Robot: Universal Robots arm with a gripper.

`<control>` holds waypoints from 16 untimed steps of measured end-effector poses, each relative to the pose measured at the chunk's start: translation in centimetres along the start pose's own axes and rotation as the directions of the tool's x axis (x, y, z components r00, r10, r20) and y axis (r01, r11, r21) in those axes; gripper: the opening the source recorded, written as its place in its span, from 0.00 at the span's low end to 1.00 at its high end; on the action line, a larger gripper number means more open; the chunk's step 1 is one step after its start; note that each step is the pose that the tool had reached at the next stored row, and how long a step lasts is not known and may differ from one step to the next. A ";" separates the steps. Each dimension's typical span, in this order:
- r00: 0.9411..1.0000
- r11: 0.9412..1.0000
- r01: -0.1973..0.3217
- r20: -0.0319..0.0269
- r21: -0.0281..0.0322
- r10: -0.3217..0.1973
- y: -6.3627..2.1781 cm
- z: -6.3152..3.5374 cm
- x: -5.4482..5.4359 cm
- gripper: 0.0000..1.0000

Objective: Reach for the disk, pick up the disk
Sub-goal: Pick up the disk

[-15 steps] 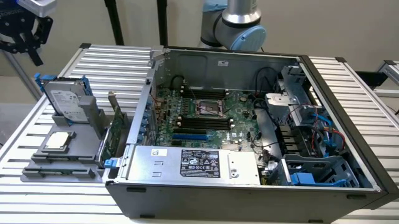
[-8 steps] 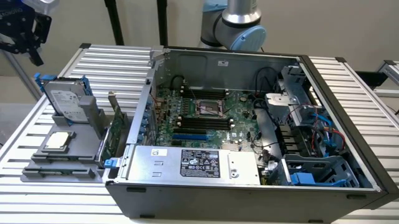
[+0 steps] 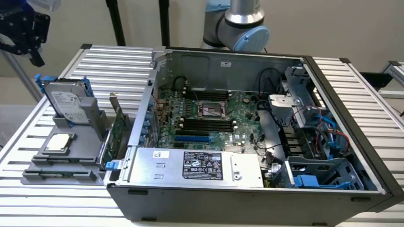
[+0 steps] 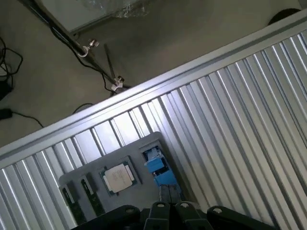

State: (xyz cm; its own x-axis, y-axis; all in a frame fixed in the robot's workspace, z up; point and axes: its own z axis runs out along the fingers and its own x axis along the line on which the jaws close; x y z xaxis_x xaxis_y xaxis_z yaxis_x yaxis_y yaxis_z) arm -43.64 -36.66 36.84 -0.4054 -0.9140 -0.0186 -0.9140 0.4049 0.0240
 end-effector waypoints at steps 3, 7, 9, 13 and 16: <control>0.998 0.998 0.055 0.000 0.001 -0.055 0.00 0.01 0.0 0.11; 0.992 0.992 0.127 -0.002 0.001 -0.127 0.01 0.01 0.0 0.11; 0.987 0.987 0.163 -0.002 0.000 -0.163 0.01 0.00 0.0 0.11; 0.975 0.975 0.220 -0.004 -0.001 -0.220 0.00 0.00 0.0 0.11; 0.968 0.968 0.250 -0.004 -0.002 -0.250 -0.02 0.00 0.0 0.11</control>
State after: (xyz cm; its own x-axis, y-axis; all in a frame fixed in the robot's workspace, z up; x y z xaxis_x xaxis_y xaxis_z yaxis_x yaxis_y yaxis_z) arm -43.61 -36.65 36.84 -0.1644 -0.9862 -0.0199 -0.9862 0.1640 0.0207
